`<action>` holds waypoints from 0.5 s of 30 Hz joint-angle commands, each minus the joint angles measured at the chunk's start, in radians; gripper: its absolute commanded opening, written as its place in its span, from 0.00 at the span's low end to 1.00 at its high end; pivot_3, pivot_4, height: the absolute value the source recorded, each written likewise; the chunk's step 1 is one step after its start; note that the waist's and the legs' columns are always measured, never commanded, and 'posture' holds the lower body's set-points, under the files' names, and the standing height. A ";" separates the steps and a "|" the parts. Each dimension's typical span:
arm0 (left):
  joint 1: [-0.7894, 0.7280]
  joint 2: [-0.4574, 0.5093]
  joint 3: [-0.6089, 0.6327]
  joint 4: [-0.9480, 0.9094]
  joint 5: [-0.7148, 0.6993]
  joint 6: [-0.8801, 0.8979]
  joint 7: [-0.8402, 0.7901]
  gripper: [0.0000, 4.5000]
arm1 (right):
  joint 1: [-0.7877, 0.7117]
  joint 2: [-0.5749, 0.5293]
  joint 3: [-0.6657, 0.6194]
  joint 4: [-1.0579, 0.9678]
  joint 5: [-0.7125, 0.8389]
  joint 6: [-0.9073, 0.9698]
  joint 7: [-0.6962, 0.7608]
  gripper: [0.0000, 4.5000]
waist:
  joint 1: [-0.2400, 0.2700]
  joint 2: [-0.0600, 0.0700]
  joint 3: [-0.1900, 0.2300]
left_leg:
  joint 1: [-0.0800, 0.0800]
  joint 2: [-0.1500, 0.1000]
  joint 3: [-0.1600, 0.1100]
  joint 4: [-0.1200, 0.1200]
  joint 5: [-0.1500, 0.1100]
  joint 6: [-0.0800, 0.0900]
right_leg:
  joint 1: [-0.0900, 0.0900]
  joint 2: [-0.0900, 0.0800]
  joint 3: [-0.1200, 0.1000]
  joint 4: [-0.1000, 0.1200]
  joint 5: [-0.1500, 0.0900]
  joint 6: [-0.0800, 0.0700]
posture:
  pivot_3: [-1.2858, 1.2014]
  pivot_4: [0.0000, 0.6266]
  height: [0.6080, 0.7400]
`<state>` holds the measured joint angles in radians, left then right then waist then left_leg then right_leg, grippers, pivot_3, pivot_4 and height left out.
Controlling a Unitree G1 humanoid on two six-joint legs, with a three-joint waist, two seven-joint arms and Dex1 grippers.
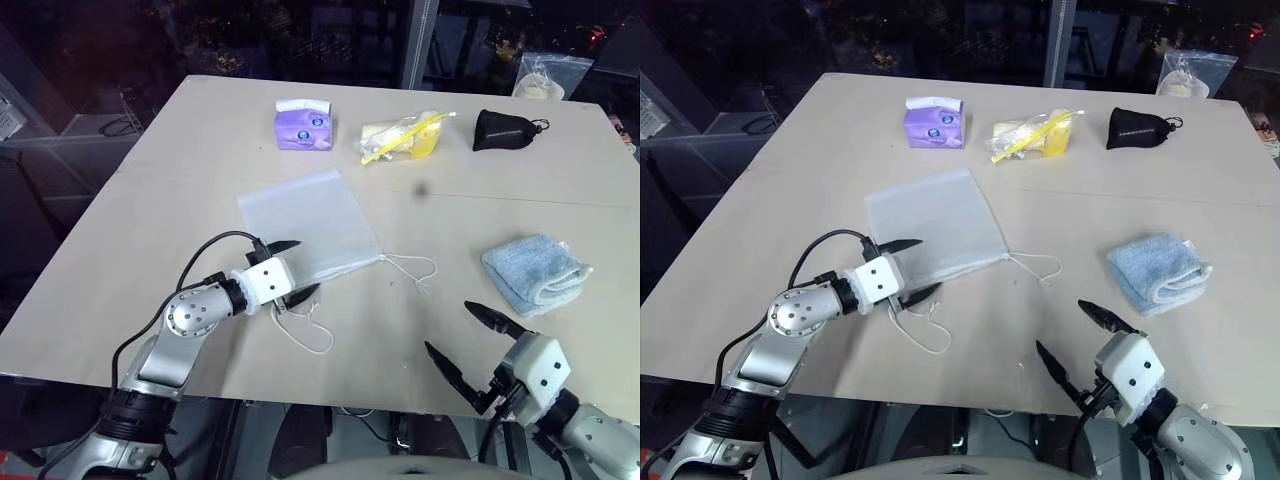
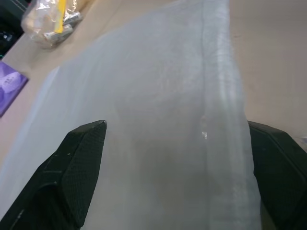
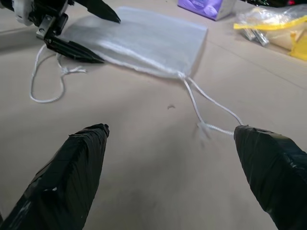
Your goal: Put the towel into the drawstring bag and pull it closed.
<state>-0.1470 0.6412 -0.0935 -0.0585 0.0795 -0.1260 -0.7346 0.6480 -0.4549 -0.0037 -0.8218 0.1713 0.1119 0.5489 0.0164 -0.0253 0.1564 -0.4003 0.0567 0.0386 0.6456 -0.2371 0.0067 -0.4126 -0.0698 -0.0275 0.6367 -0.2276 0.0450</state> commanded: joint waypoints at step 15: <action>-0.254 -0.074 0.112 -0.034 -0.443 0.700 -0.164 0.01 | -0.093 0.045 0.088 -0.032 -0.043 0.118 -0.106 1.00 | -0.002 -0.001 0.000 | 0.000 0.000 -0.002 0.005 0.000 0.000 | 0.000 0.000 0.000 0.005 0.000 0.000 | 0.52 0.24 1.00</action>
<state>-0.3595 0.5547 -0.0278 -0.0396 -0.2543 0.4434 -0.8591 0.5621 -0.4170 0.0765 -0.8225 0.1262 0.2146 0.4618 0.0148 -0.0260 0.1564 -0.4010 0.0565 0.0359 0.6510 -0.2371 0.0068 -0.4126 -0.0692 -0.0282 0.6419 -0.2277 0.0450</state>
